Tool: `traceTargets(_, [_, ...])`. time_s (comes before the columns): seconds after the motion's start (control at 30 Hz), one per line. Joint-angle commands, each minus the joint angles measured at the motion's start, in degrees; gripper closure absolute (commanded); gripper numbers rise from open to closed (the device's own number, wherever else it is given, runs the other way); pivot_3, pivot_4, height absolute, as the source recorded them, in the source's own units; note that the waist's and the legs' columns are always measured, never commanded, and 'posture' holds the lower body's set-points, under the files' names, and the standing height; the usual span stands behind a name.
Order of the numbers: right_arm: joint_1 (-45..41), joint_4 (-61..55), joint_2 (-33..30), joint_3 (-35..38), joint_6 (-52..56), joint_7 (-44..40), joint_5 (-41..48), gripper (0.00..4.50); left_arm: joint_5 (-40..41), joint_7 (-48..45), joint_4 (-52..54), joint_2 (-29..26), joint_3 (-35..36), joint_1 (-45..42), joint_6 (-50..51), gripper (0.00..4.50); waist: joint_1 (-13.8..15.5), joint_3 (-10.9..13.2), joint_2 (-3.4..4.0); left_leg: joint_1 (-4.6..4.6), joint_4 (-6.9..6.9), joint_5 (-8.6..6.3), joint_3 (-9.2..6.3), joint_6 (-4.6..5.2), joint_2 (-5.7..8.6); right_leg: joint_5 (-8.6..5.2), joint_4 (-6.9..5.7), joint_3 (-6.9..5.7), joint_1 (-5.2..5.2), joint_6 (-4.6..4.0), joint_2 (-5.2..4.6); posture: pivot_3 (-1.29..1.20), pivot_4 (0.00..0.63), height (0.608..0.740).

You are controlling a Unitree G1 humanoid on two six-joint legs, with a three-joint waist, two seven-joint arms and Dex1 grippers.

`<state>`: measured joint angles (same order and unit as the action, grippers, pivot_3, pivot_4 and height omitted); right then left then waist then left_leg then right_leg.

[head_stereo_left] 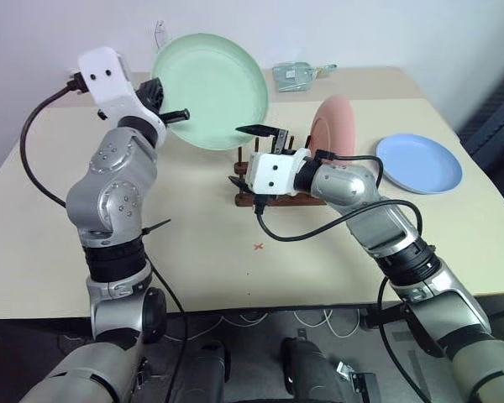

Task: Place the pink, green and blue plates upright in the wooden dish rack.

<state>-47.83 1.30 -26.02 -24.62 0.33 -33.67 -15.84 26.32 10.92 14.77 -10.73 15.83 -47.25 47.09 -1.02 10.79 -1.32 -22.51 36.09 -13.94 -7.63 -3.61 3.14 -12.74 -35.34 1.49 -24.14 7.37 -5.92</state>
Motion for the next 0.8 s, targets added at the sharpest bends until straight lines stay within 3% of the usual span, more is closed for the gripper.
traceTargets(0.03, [-2.5, 1.5, 0.8, 0.8, -3.4, 2.4, -3.4, 0.0, 1.1, 0.2, 4.4, 0.6, -0.6, -1.6, 1.4, 4.42, 0.0, 0.0, 0.0, 0.0, -0.02, 0.0, 0.0, 0.0, 0.0, 0.0, -0.01, 0.0, -0.02, 0.0, 0.0, 0.0, 0.15, 0.74])
traceTargets(0.1, [-2.4, 2.2, 1.2, 0.9, -4.1, 2.4, -4.0, 0.55, 1.1, 0.1, 5.0, 1.0, -1.0, -1.3, 2.0, 4.5, 0.0, 0.0, 0.0, 0.0, -0.02, 0.01, 0.0, -0.01, -0.01, 0.0, -0.01, 0.0, -0.02, 0.0, 0.01, 0.0, 0.15, 0.74])
traceTargets(0.17, [-2.3, 2.5, 1.6, 1.3, -4.6, 2.3, -4.4, 1.37, 1.1, 0.2, 5.2, 1.4, -0.9, -1.2, 2.4, 4.5, 0.0, 0.0, 0.0, 0.0, -0.02, 0.01, 0.0, -0.01, -0.01, 0.0, -0.01, 0.0, -0.02, 0.0, 0.01, 0.0, 0.15, 0.74])
traceTargets(0.37, [-2.0, 2.9, 1.9, 1.8, -5.8, 2.8, -6.6, 4.43, 1.6, -0.5, 4.7, 1.7, 0.2, -1.3, 2.4, 4.5, 0.0, 0.0, 0.0, 0.0, -0.01, 0.01, 0.0, -0.01, -0.01, 0.0, 0.0, 0.0, -0.02, 0.0, 0.01, 0.0, 0.15, 0.74])
traceTargets(0.4, [-1.9, 2.9, 2.0, 1.9, -5.9, 3.0, -7.0, 4.43, 2.3, -1.0, 4.8, 2.1, 0.6, -1.3, 2.1, 4.5, 0.0, 0.0, 0.0, 0.0, -0.01, 0.01, 0.0, -0.02, 0.0, 0.0, -0.01, 0.0, -0.02, 0.0, 0.01, 0.0, 0.15, 0.74])
traceTargets(0.5, [-1.7, 2.7, 2.1, 2.2, -6.2, 3.2, -7.8, 4.5, 4.2, -1.2, 5.0, 3.9, 2.9, -1.5, 0.1, 3.49, 0.0, 0.0, 0.0, 0.0, -0.01, 0.01, 0.0, -0.02, -0.01, 0.0, 0.0, 0.0, -0.02, 0.0, 0.01, 0.0, 0.15, 0.74])
traceTargets(0.67, [-1.4, 2.3, 2.2, 2.9, -6.6, 3.2, -7.9, 4.5, 7.3, 1.4, 3.6, 5.2, 10.0, -4.9, -7.0, 1.07, 0.0, 0.0, 0.0, 0.0, -0.01, 0.03, 0.0, -0.05, -0.01, 0.01, 0.0, 0.01, -0.02, -0.01, 0.01, 0.0, 0.15, 0.74])
traceTargets(0.8, [-1.3, 1.6, 2.7, 5.0, -6.1, 3.3, -5.7, 4.5, 6.2, 1.9, 0.8, 1.3, 13.8, -5.9, -11.3, 1.07, -0.1, 0.0, 0.0, 0.01, -0.02, 0.03, 0.01, -0.05, -0.01, 0.01, 0.01, 0.01, -0.02, -0.02, 0.02, 0.0, 0.15, 0.74])
